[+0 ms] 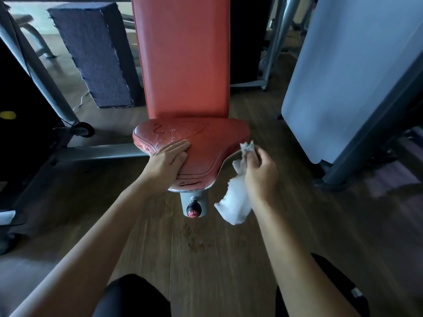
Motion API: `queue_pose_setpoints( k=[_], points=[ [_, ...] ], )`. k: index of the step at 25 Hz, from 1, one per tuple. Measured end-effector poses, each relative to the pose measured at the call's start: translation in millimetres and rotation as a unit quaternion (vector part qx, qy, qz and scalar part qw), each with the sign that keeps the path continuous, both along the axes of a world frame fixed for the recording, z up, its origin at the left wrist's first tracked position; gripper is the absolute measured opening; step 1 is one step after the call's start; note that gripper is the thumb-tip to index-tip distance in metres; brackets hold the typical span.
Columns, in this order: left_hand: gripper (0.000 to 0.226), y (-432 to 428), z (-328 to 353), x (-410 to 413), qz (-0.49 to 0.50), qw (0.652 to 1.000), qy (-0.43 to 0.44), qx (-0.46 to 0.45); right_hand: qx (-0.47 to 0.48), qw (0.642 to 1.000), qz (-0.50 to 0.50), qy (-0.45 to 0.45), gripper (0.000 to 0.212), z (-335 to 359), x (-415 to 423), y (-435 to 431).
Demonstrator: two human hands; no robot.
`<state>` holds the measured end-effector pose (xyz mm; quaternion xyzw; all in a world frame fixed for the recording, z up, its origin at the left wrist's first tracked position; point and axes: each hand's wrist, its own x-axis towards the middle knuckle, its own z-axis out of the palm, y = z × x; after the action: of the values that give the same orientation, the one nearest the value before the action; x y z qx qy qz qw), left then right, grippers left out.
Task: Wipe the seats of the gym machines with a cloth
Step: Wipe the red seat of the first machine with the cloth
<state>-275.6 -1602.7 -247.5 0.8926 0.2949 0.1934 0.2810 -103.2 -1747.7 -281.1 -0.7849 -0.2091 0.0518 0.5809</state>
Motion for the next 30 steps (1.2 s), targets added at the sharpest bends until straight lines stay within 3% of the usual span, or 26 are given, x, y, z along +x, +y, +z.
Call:
queue_pose_setpoints(
  k=[7, 11, 15, 23, 30],
  points=[
    [0.045, 13, 2, 8, -0.038, 0.998, 0.056, 0.012, -0.056, 0.998, -0.012, 0.020, 0.041, -7, 10, 9],
    [0.046, 11, 4, 9, -0.020, 0.996, 0.079, 0.023, -0.064, 0.995, -0.028, -0.069, 0.052, -42, 25, 11],
    [0.045, 11, 16, 36, -0.029, 0.989, 0.143, 0.037, -0.062, 0.994, -0.022, -0.088, 0.038, -38, 48, 14],
    [0.041, 1, 22, 80, -0.021, 0.986, 0.163, 0.023, 0.084, 0.996, 0.026, -0.021, 0.018, -26, 35, 33],
    [0.038, 2, 18, 77, 0.018, 0.991, 0.131, 0.006, 0.115, 0.988, 0.100, -0.015, 0.009, -32, 20, 33]
  ],
)
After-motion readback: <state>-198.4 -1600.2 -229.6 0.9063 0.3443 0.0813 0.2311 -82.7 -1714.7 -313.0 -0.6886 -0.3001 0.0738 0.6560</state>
